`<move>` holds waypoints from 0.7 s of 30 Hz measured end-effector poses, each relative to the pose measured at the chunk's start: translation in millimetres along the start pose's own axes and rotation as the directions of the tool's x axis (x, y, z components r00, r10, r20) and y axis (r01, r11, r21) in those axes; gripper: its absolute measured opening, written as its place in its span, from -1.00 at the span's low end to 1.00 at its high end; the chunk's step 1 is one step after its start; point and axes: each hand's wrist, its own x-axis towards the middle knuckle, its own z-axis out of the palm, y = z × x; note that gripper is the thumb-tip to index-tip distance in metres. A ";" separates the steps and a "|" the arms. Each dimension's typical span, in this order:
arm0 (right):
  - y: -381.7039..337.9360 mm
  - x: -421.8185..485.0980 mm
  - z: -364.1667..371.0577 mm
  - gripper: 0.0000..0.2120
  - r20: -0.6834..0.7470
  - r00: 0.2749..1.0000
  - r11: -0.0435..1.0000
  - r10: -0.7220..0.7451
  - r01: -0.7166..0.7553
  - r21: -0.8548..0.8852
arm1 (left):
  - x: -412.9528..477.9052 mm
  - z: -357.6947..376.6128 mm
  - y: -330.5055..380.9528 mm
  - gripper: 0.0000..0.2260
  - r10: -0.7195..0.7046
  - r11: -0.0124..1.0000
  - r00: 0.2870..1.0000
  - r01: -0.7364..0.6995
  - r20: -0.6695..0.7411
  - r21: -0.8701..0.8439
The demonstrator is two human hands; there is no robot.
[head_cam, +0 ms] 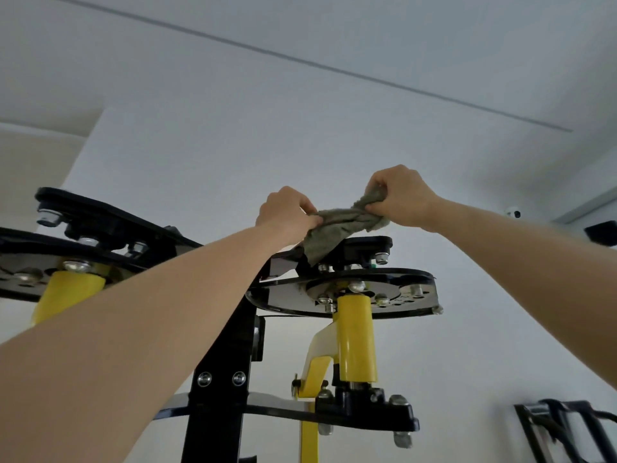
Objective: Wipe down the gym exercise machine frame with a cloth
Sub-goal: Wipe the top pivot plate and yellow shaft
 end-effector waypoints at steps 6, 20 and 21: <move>10.3 -2.3 -11.8 -0.87 0.189 0.980 0.997 0.056 -0.063 0.035 | 10.9 7.7 -3.7 -0.84 -0.021 0.989 0.963 0.059 0.270 -0.133; -29.9 4.2 28.7 -0.71 0.412 0.911 1.000 -0.009 0.012 -0.005 | 7.4 -11.6 -51.0 -0.85 0.231 0.960 0.880 -0.275 0.415 0.047; -34.2 6.2 36.5 -0.75 0.410 0.912 1.000 -0.017 0.026 -0.015 | 8.6 -16.2 -57.4 -0.84 0.207 0.958 0.877 -0.271 0.433 0.090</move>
